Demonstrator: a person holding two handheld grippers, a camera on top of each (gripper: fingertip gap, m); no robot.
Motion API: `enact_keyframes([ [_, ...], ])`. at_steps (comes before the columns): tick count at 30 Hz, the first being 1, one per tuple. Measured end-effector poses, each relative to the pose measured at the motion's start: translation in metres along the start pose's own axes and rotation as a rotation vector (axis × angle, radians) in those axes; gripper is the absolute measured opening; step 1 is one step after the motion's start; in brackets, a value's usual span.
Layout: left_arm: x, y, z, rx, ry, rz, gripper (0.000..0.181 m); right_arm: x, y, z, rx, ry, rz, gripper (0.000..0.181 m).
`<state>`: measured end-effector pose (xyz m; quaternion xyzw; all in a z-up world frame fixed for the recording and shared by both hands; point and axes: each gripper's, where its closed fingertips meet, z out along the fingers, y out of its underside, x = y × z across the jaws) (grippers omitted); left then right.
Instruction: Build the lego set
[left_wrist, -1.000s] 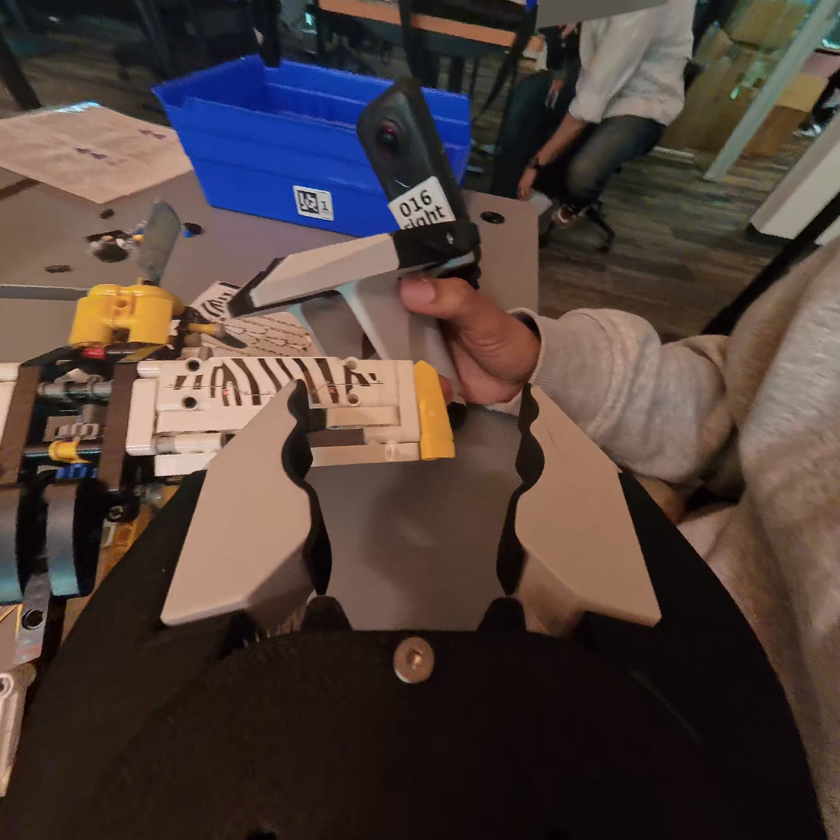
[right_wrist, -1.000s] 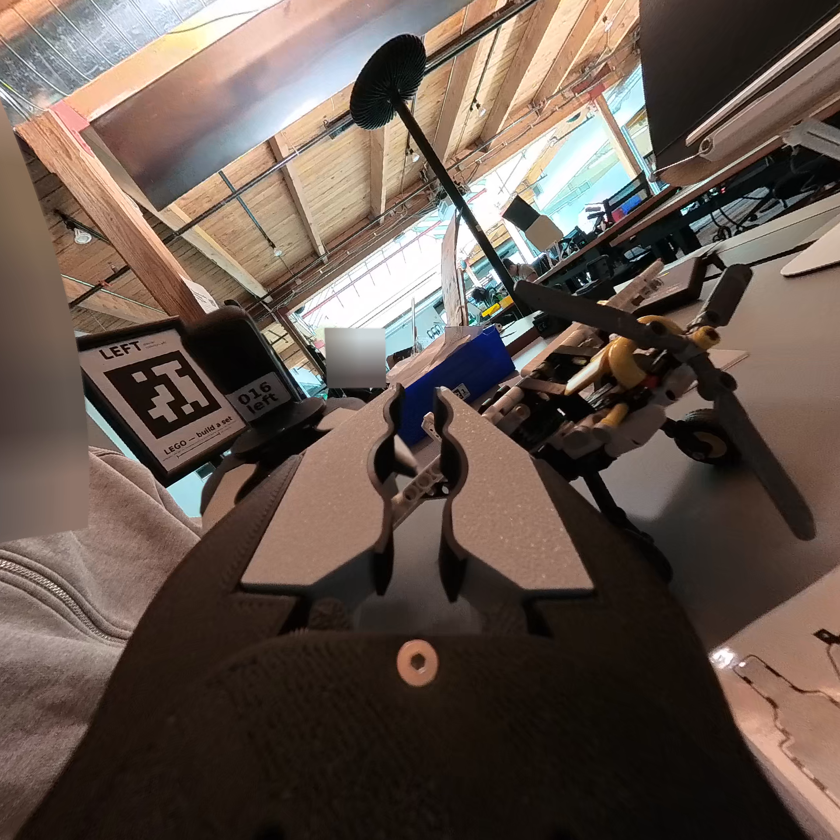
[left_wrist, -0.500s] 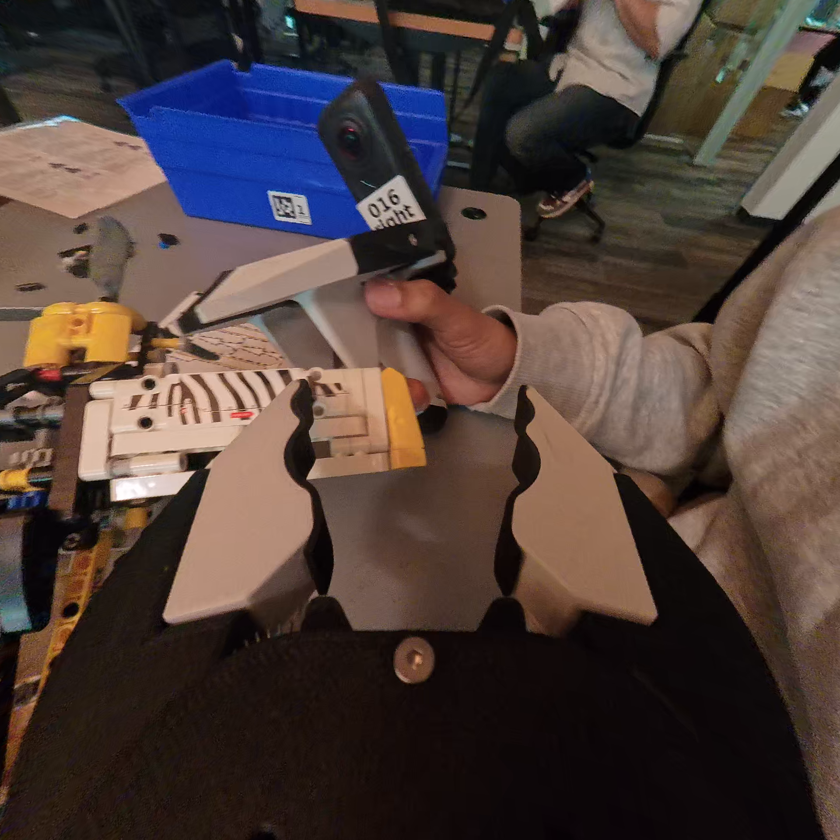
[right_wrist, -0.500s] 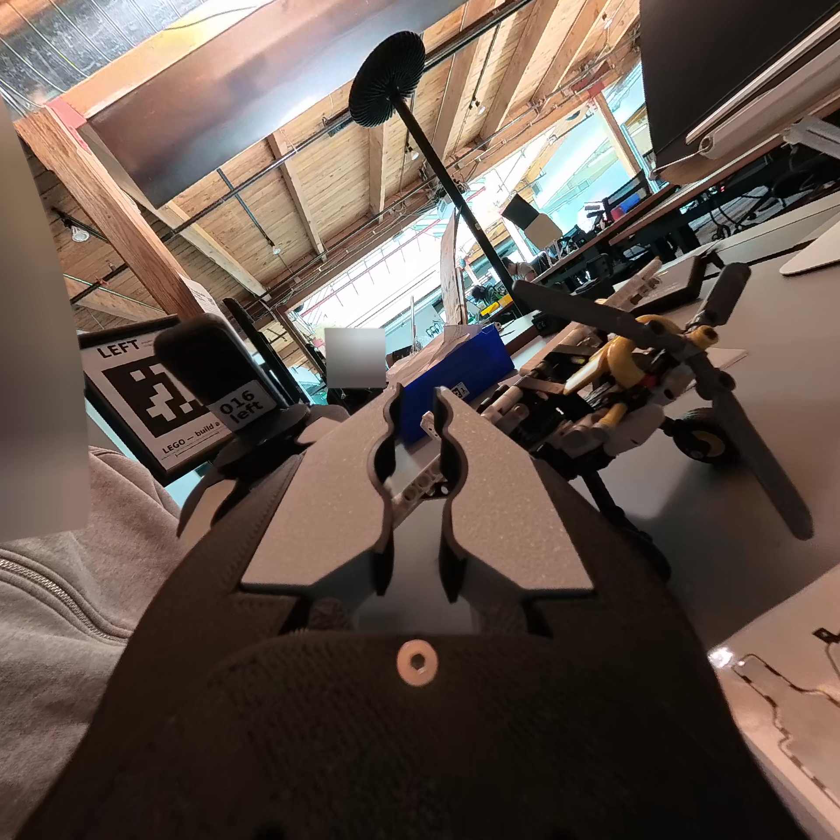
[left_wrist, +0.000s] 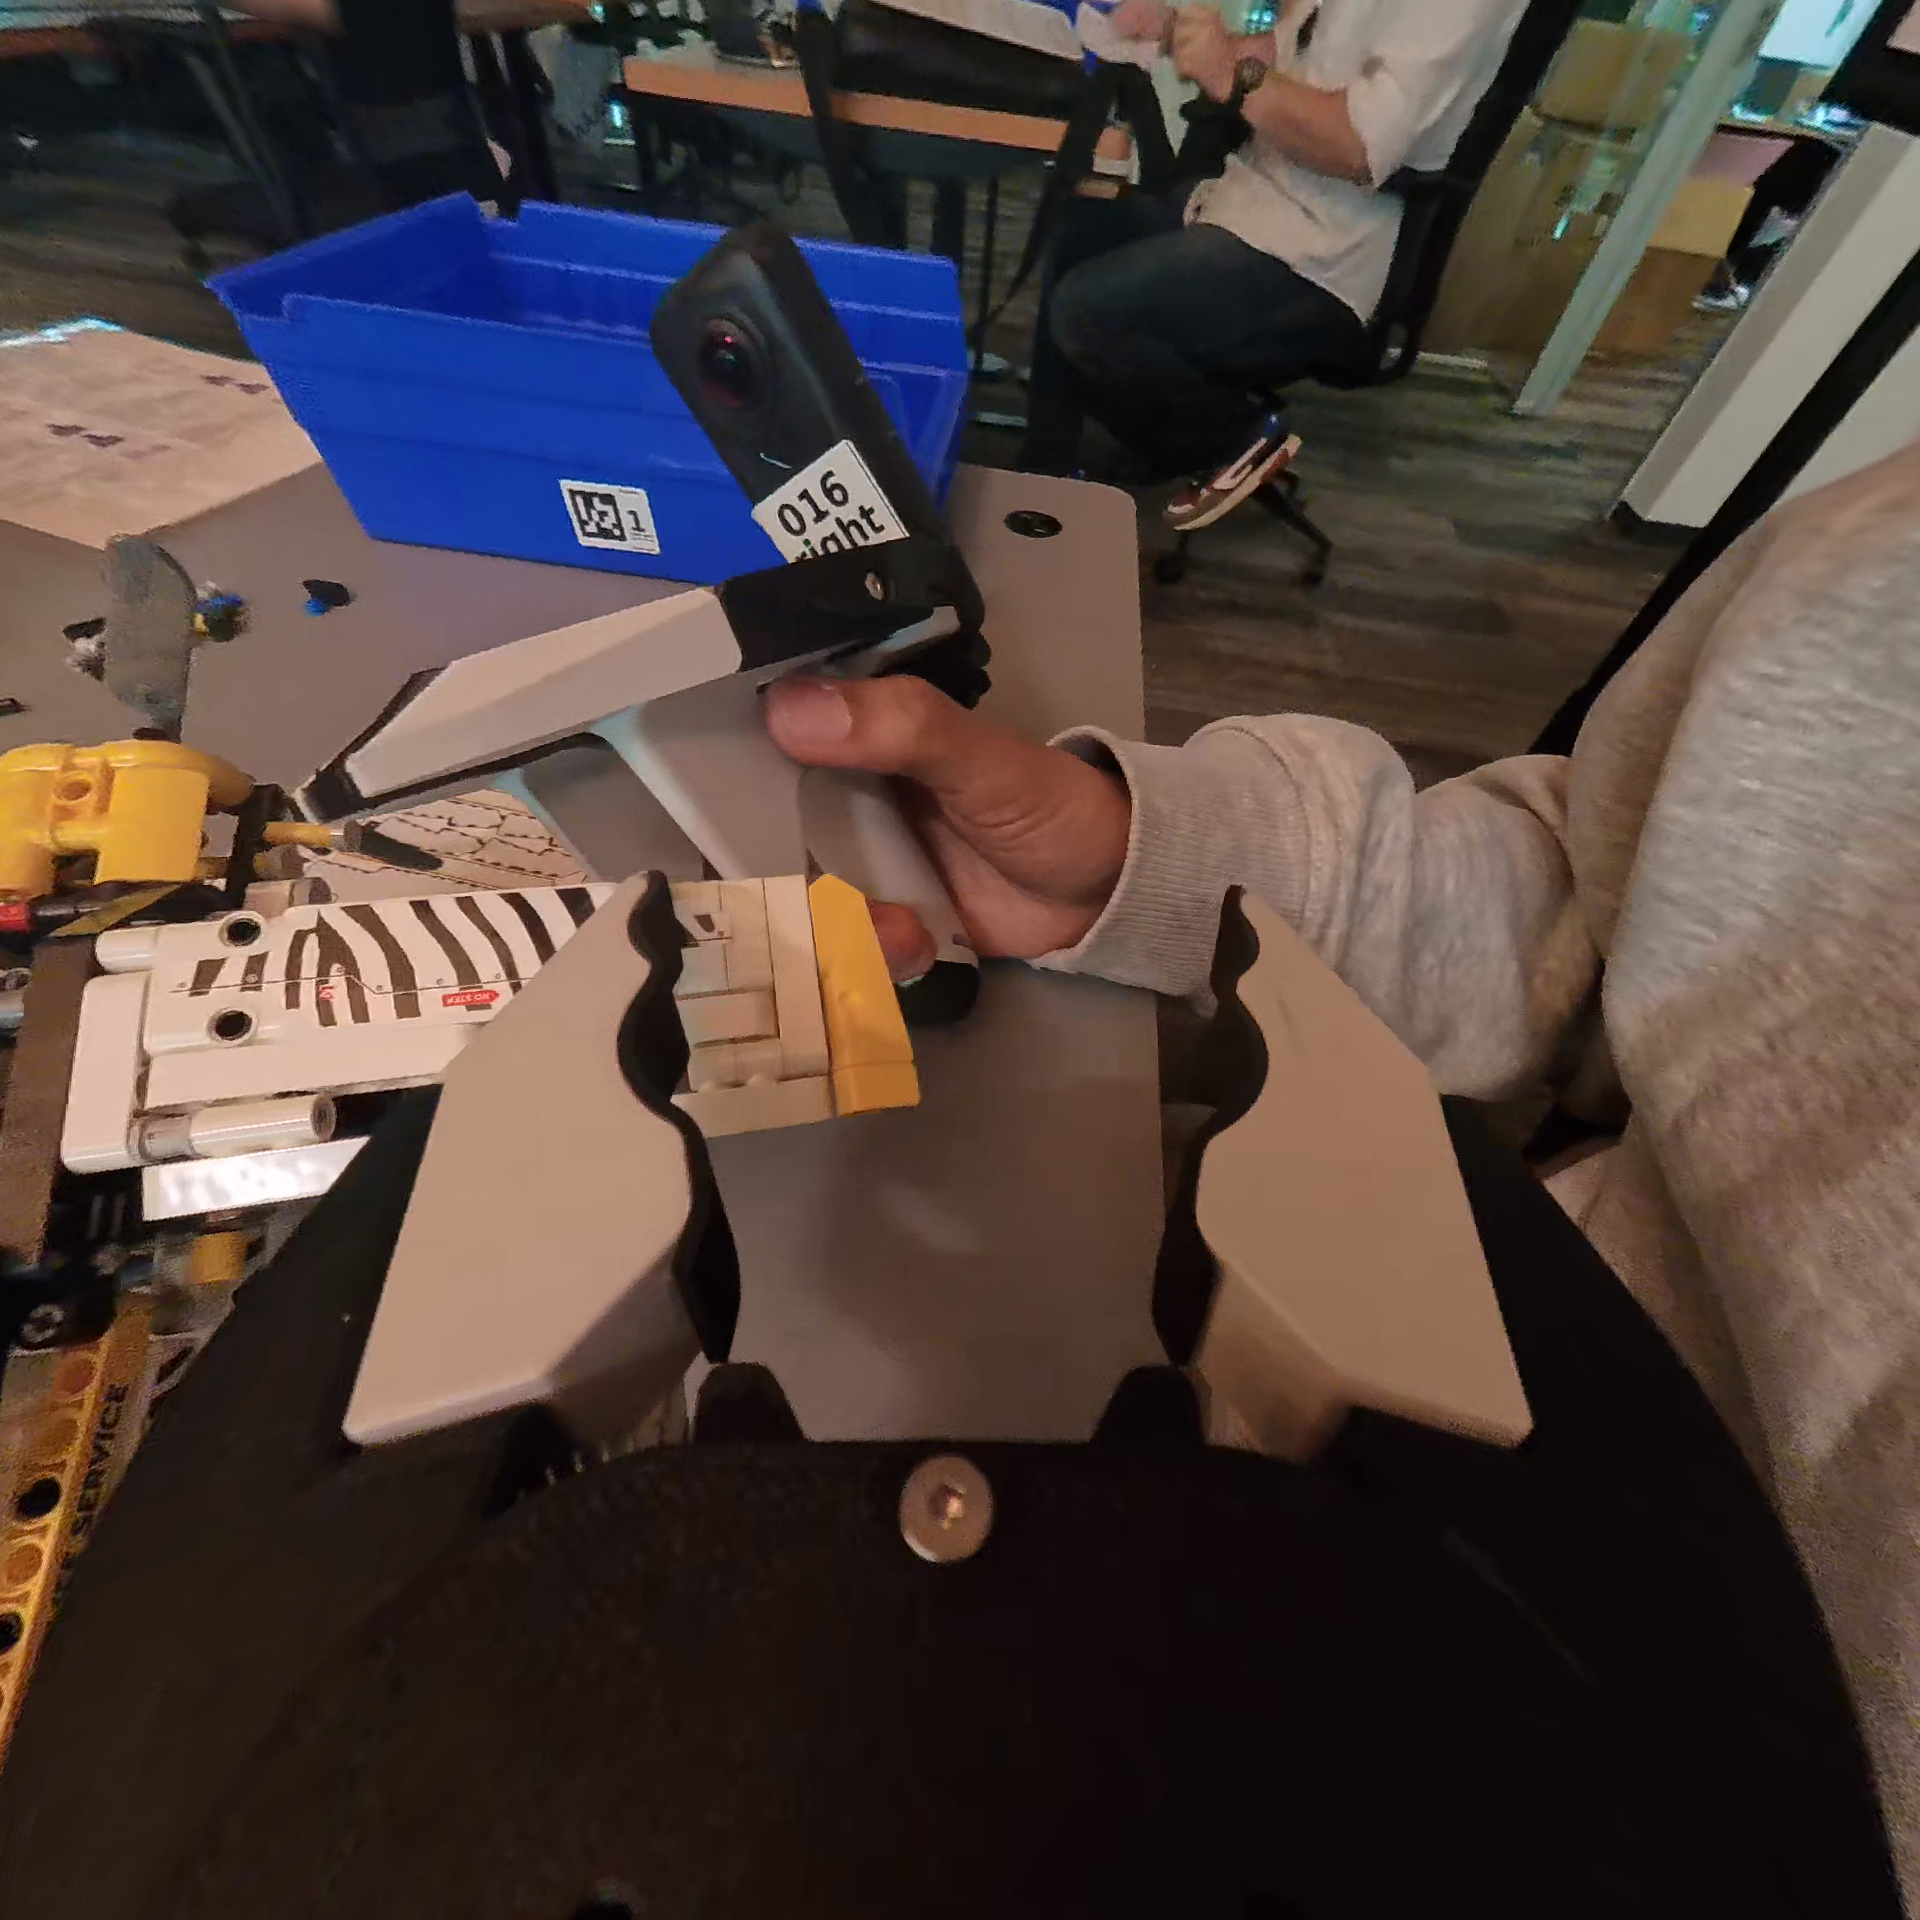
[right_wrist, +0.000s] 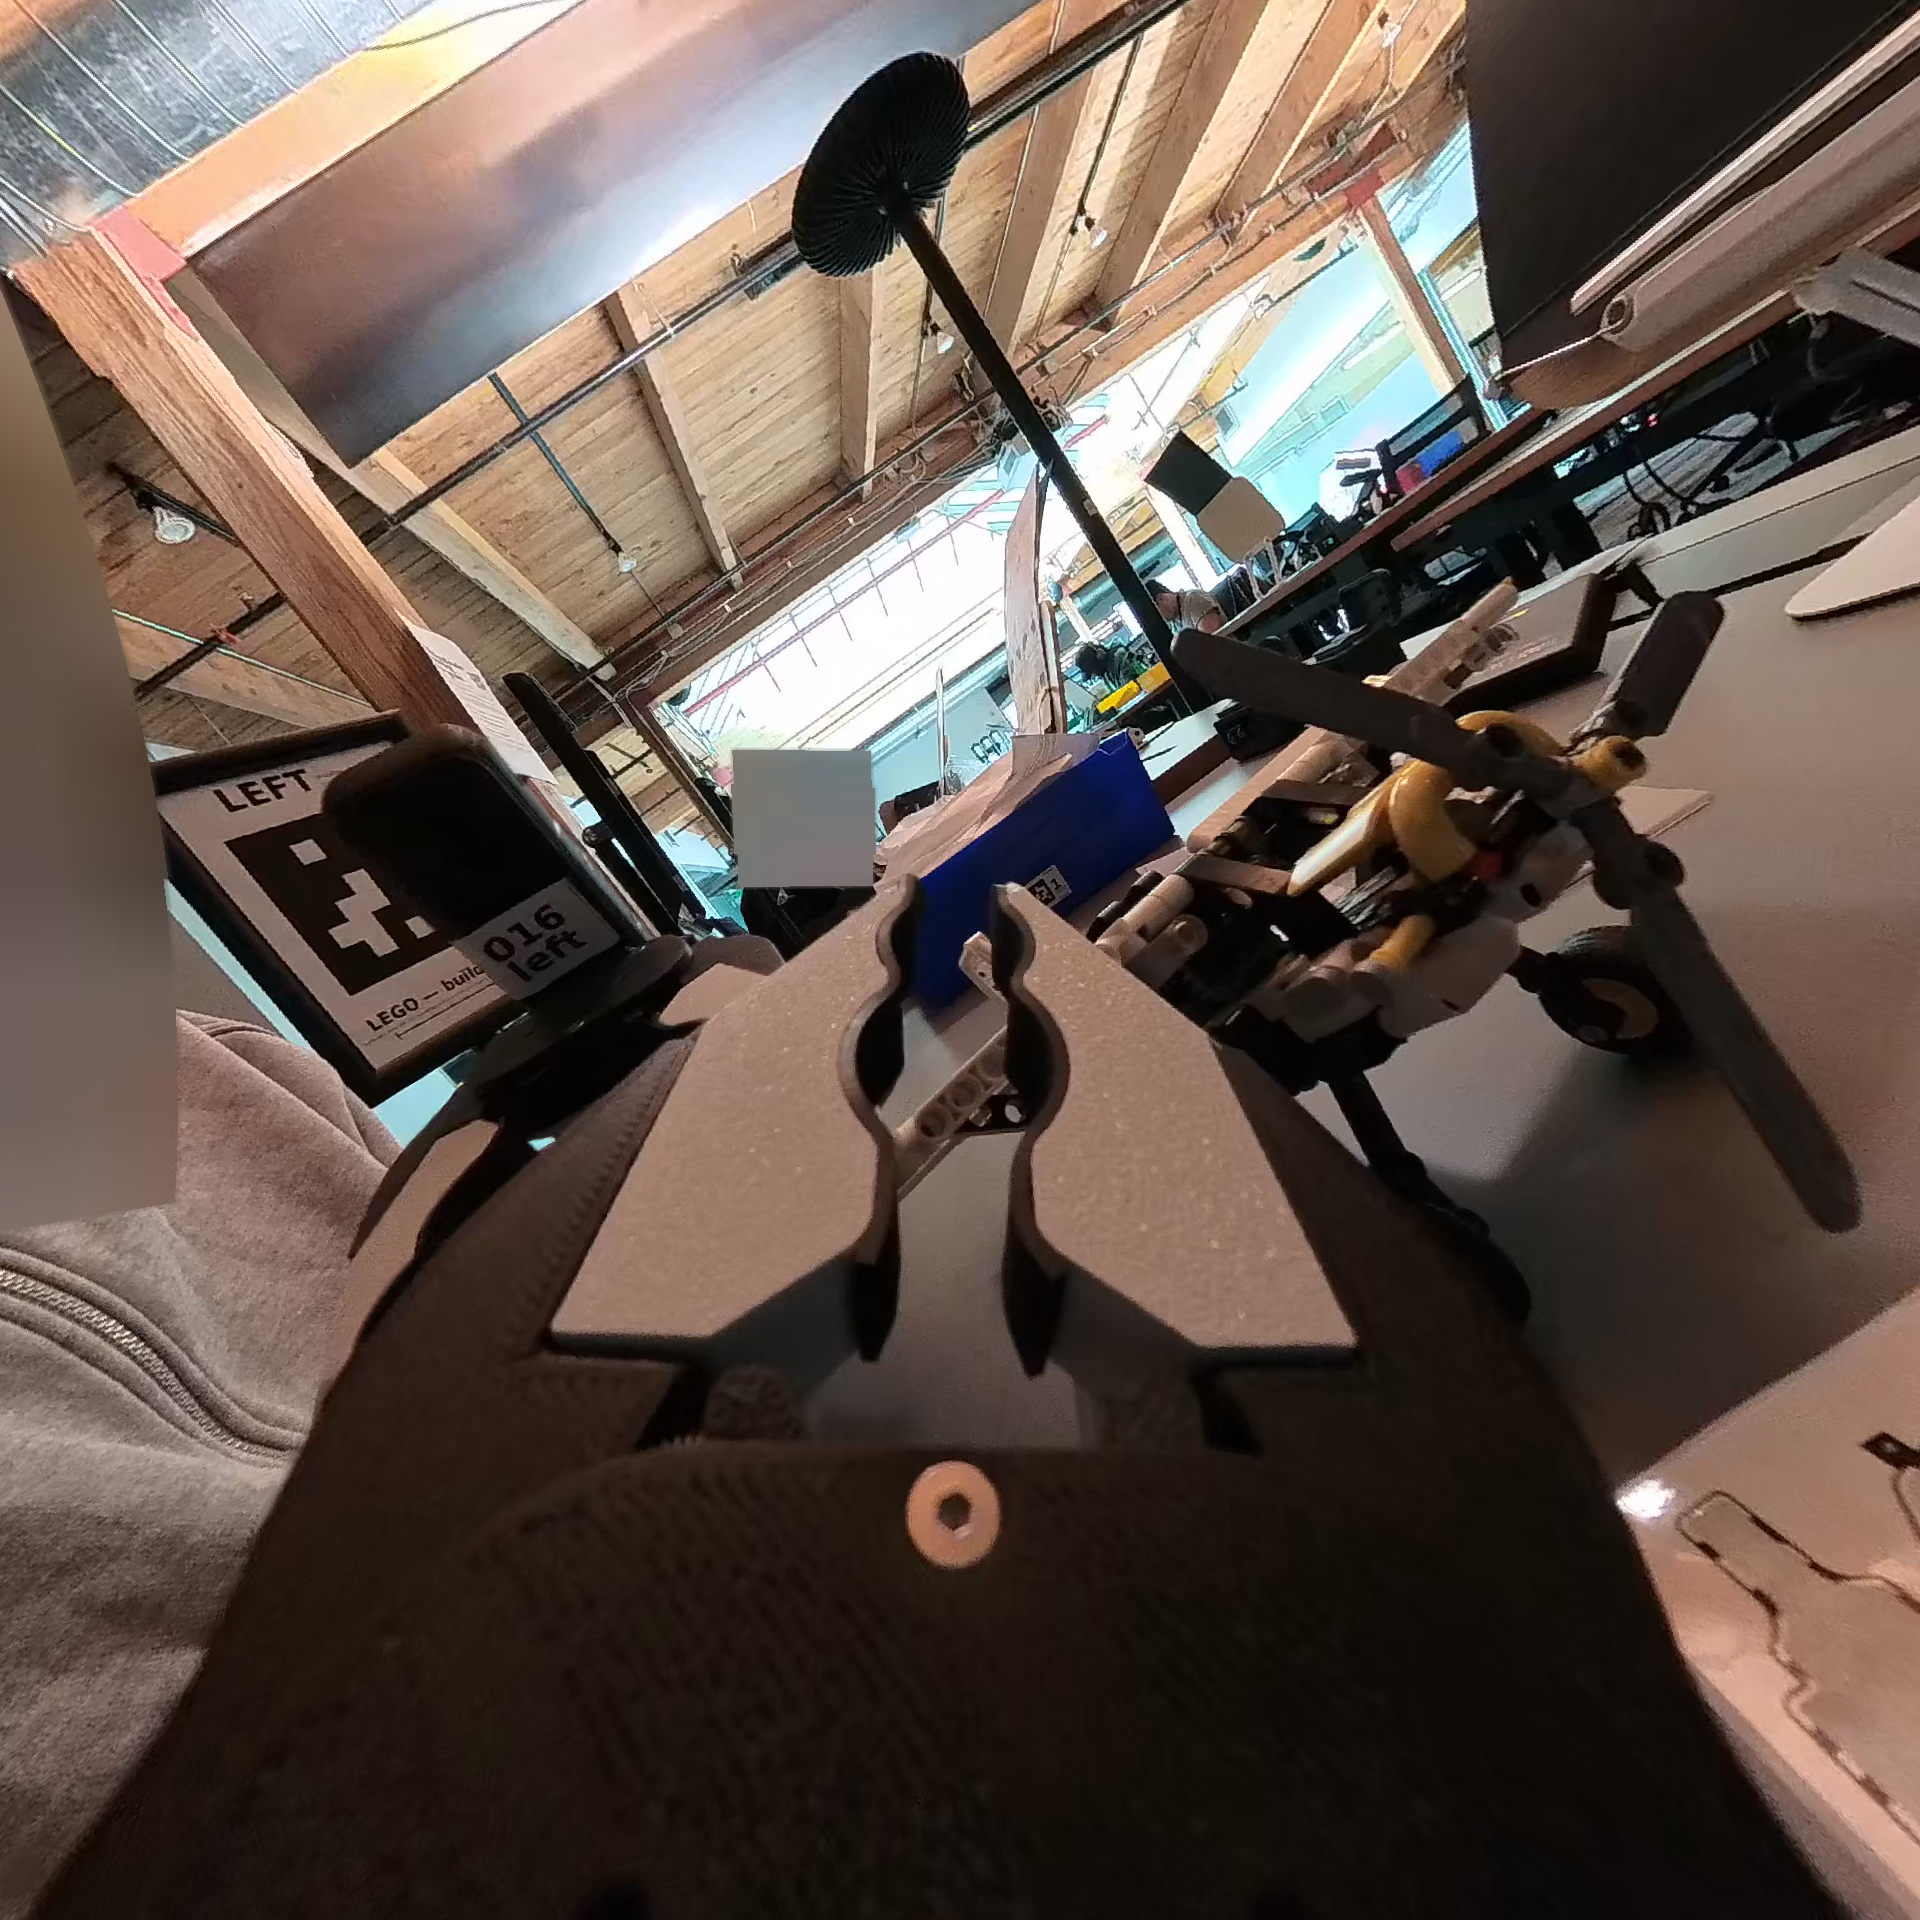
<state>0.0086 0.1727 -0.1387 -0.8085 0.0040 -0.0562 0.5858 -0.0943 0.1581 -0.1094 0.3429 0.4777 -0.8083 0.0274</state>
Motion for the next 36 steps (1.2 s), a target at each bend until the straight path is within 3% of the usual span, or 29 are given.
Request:
enact_keyframes([
  [7, -0.008, -0.006, -0.005, 0.018, -0.049, 0.001, 0.099, -0.001, 0.000, 0.001, -0.002, -0.002, -0.001, 0.011],
  [16, 0.002, 0.003, -0.006, -0.069, 0.000, 0.006, 0.100, 0.000, 0.000, 0.000, 0.001, -0.003, 0.002, 0.012],
  [21, -0.015, 0.004, -0.006, -0.065, -0.099, 0.005, 0.103, 0.000, 0.000, 0.000, 0.000, -0.003, 0.000, 0.011],
  [29, 0.014, 0.001, -0.007, -0.064, 0.070, -0.025, 0.099, 0.000, 0.000, 0.000, 0.000, -0.003, 0.001, 0.011],
  [33, -0.011, -0.012, -0.010, 0.026, -0.057, -0.055, 0.107, 0.000, 0.000, 0.000, -0.002, 0.000, -0.005, 0.011],
  [36, -0.029, -0.006, -0.011, 0.016, -0.152, -0.056, 0.114, 0.000, 0.000, 0.000, -0.001, -0.002, -0.001, 0.011],
])
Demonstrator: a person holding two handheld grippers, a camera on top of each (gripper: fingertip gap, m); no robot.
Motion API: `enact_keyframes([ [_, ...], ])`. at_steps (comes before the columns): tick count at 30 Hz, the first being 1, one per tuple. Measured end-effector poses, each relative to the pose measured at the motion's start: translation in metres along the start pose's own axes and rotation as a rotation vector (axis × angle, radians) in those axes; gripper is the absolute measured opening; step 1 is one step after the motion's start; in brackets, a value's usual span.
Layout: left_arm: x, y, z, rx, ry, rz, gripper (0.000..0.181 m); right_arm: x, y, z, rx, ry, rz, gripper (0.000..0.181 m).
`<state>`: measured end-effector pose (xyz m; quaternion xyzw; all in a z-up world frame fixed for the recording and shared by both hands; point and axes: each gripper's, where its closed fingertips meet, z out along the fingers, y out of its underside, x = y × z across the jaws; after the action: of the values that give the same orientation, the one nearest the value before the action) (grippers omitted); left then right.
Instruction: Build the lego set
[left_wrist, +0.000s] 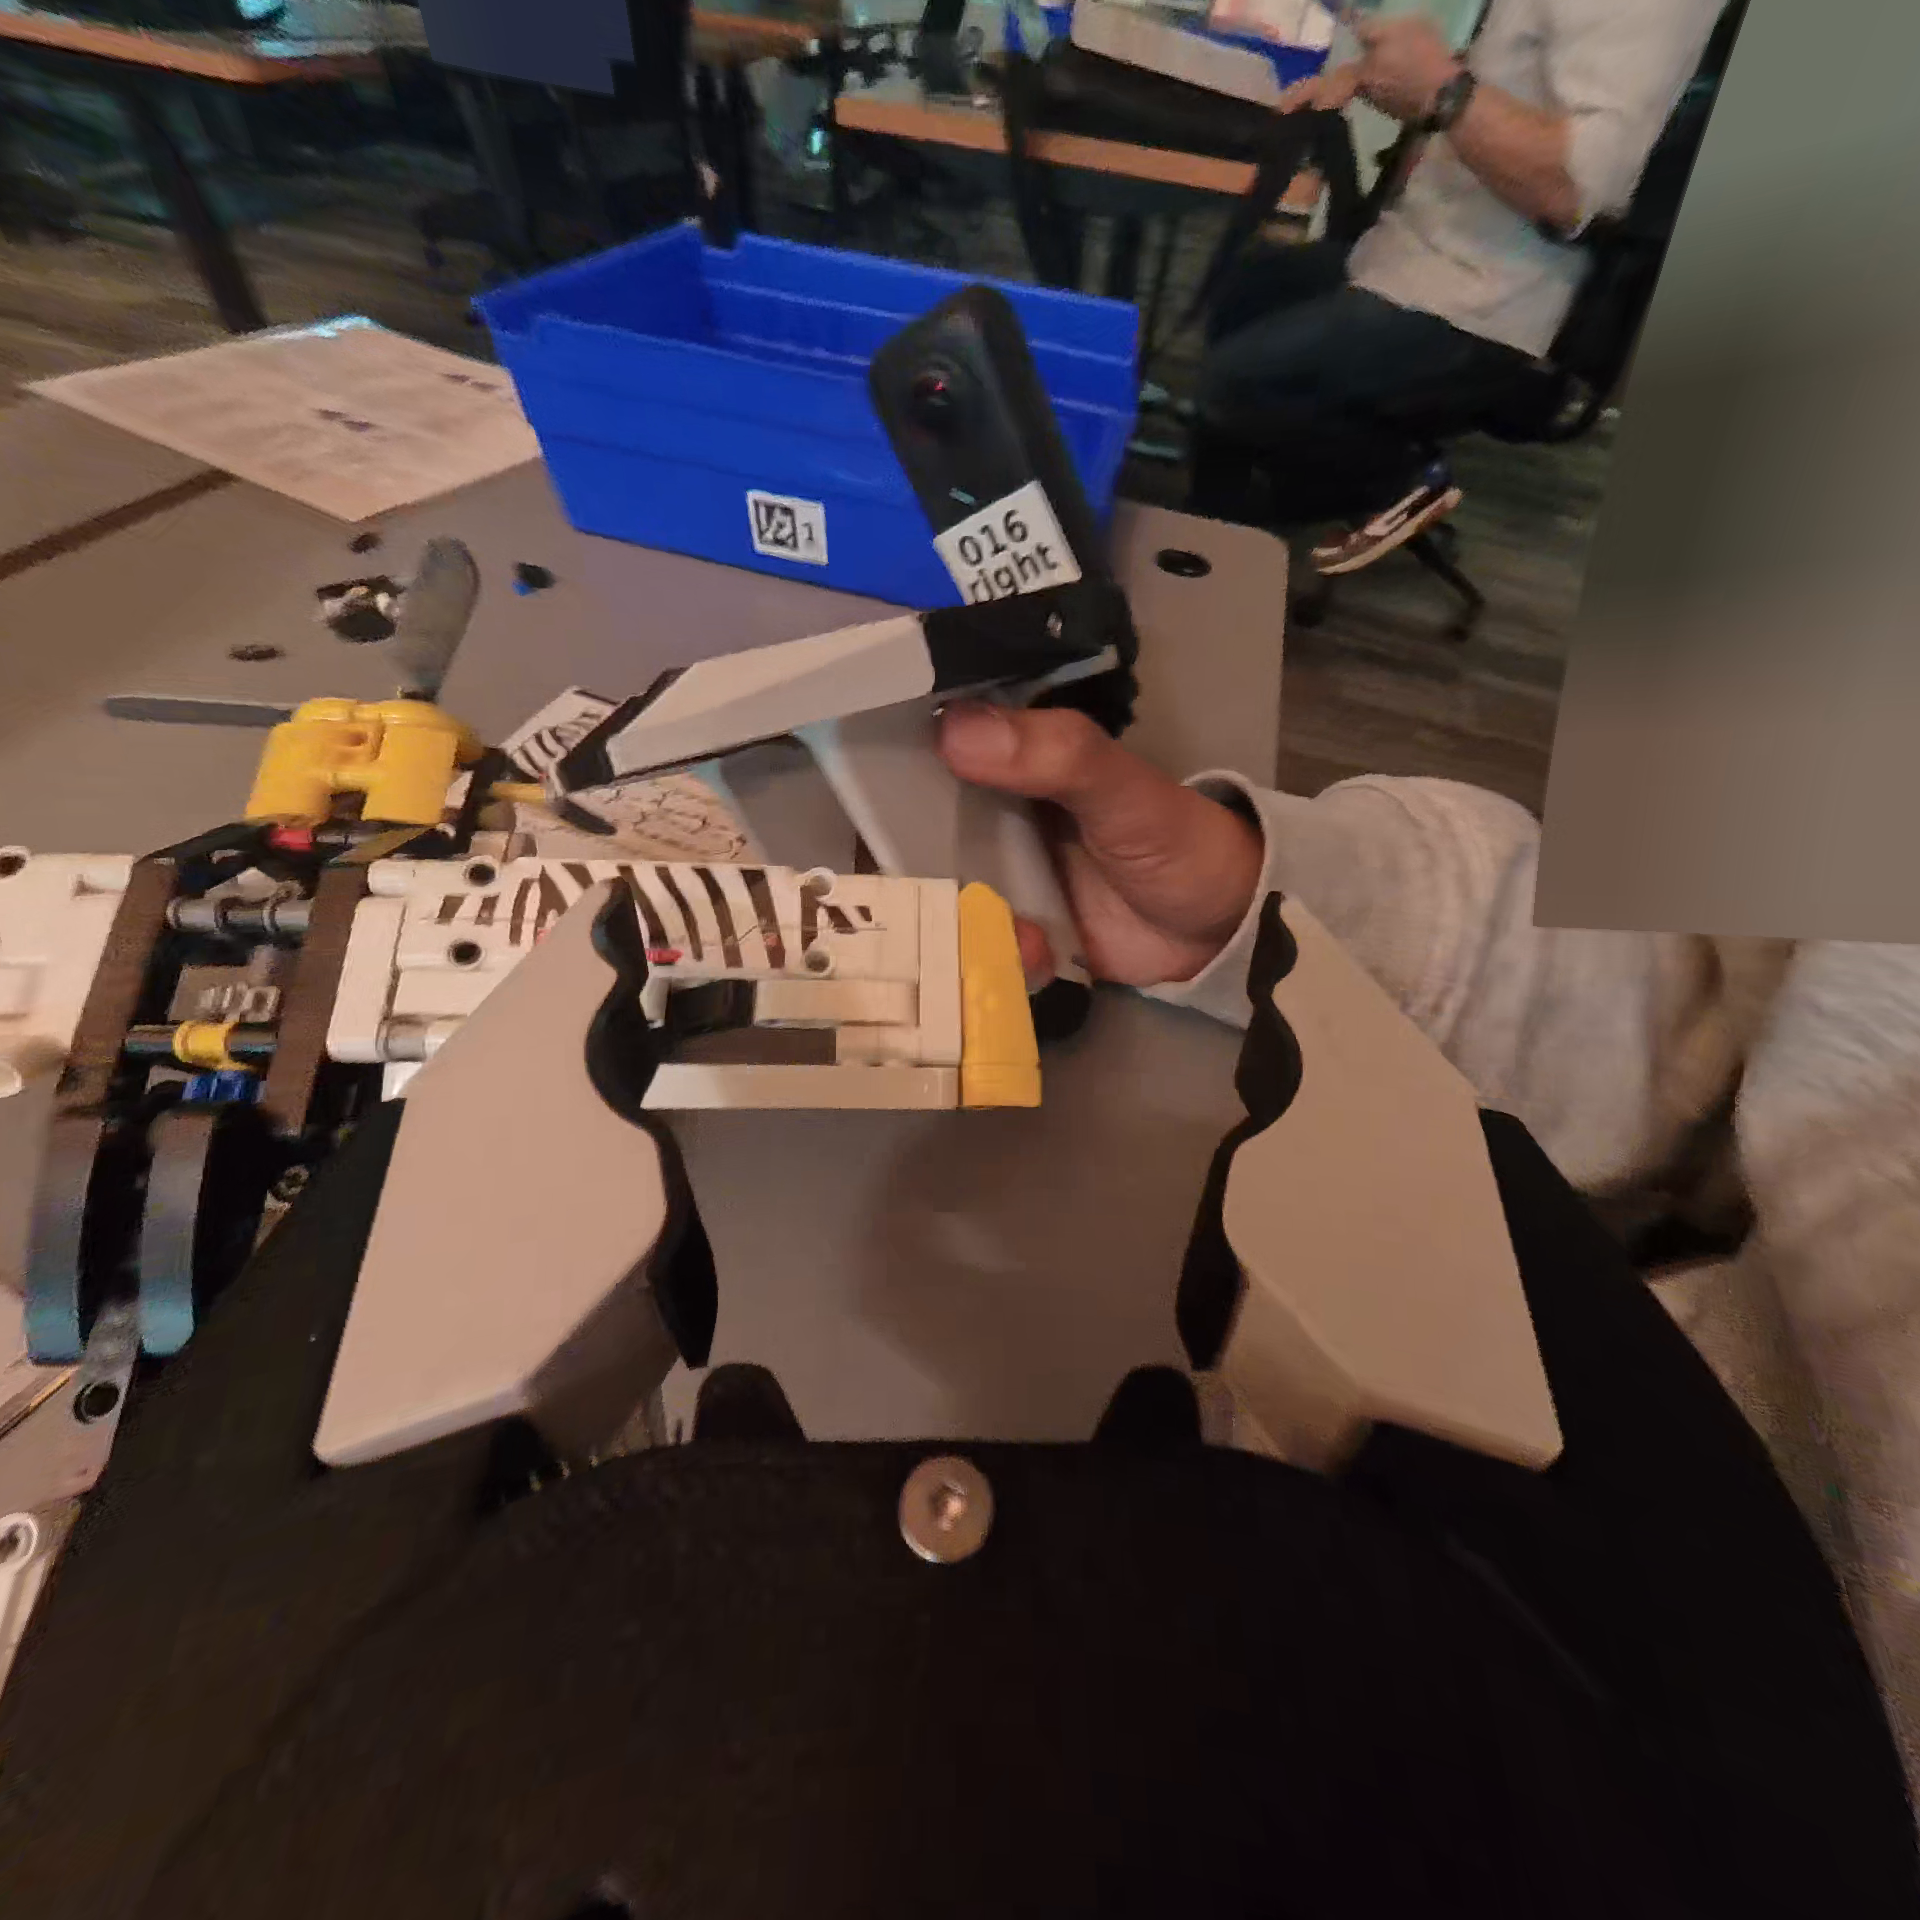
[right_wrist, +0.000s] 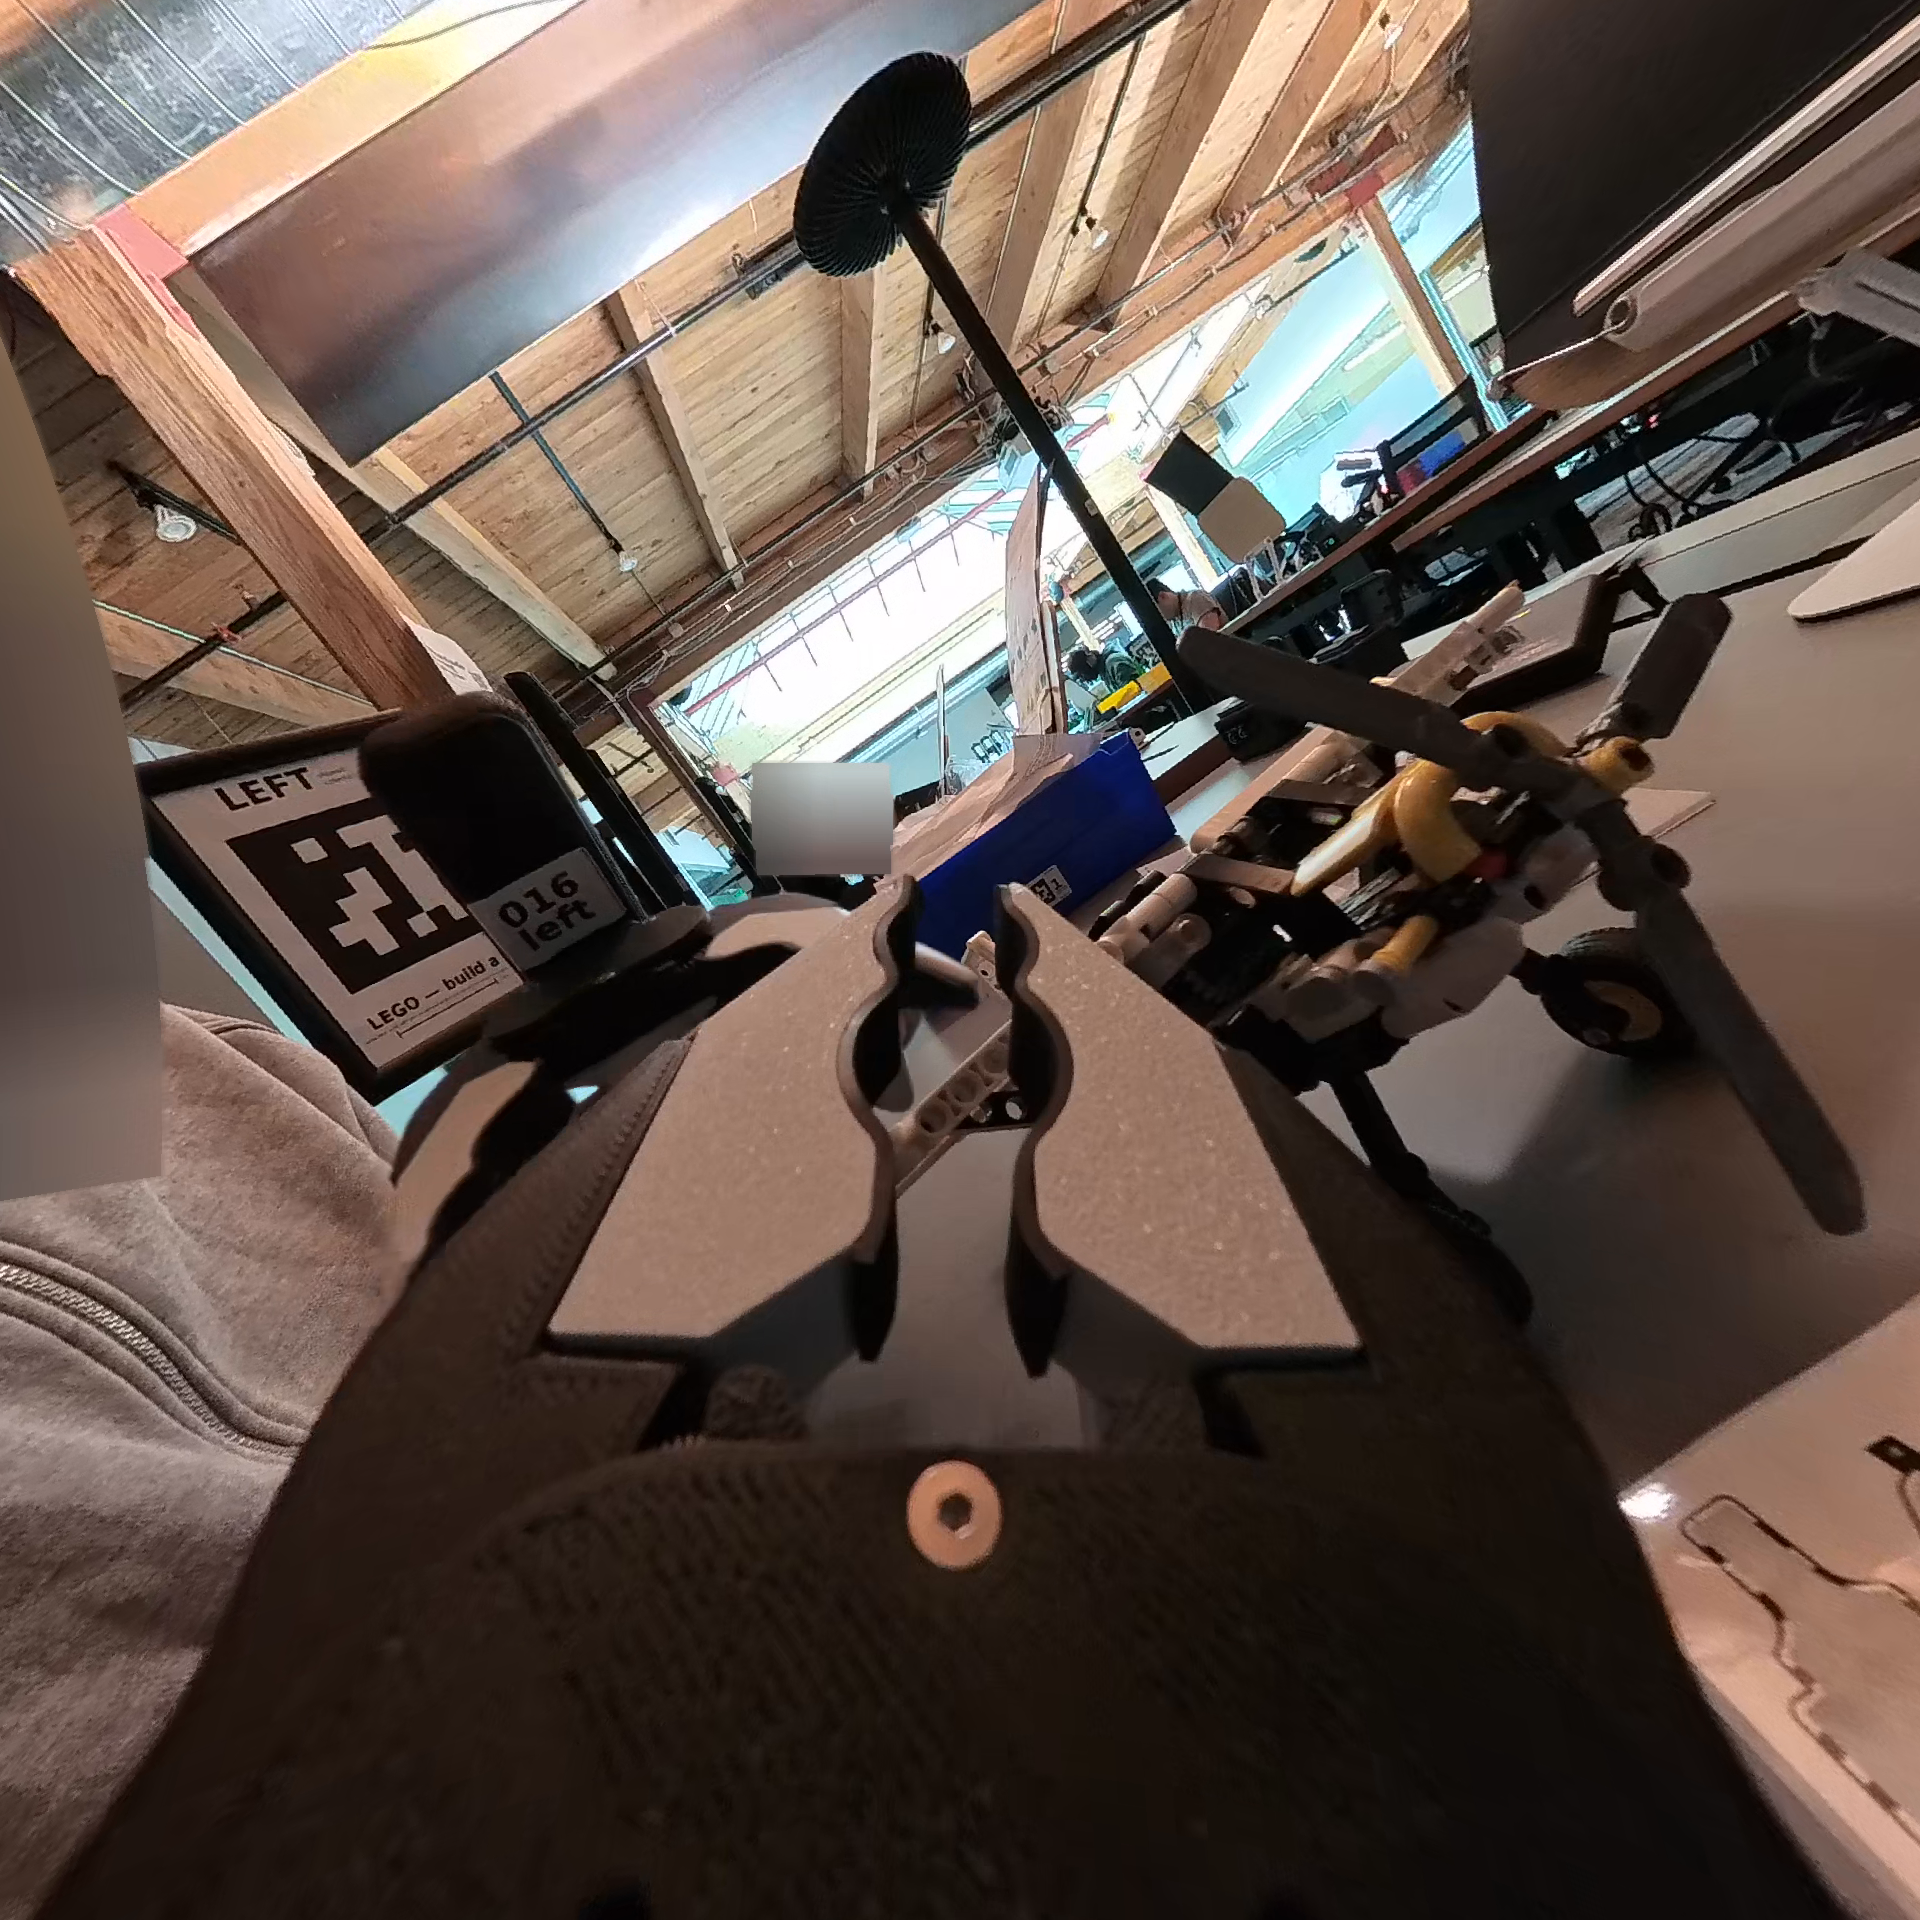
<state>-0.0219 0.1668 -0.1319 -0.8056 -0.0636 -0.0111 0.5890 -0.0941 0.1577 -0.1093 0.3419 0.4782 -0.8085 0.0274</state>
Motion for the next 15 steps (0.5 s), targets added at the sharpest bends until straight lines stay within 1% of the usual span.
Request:
enact_keyframes([
  [2, 0.005, 0.009, 0.003, -0.046, 0.031, -0.008, 0.114, 0.001, 0.000, 0.000, -0.001, 0.004, -0.002, 0.009],
  [3, 0.010, 0.009, 0.003, -0.043, 0.052, -0.003, 0.112, 0.001, -0.001, -0.001, 0.003, 0.007, -0.002, 0.011],
  [6, 0.032, 0.009, -0.001, -0.070, 0.172, 0.001, 0.103, 0.000, -0.002, -0.001, 0.011, -0.001, 0.007, 0.011],
  [7, 0.034, 0.007, -0.002, -0.068, 0.182, -0.004, 0.100, 0.000, -0.001, -0.001, 0.008, -0.003, 0.009, 0.011],
  [12, 0.021, -0.010, -0.010, 0.017, 0.142, -0.039, 0.095, -0.001, 0.001, 0.000, -0.004, -0.001, 0.005, 0.012],
  [15, 0.012, -0.025, -0.020, 0.096, 0.131, -0.090, 0.090, -0.002, -0.003, -0.001, 0.009, 0.005, -0.022, 0.014],
])
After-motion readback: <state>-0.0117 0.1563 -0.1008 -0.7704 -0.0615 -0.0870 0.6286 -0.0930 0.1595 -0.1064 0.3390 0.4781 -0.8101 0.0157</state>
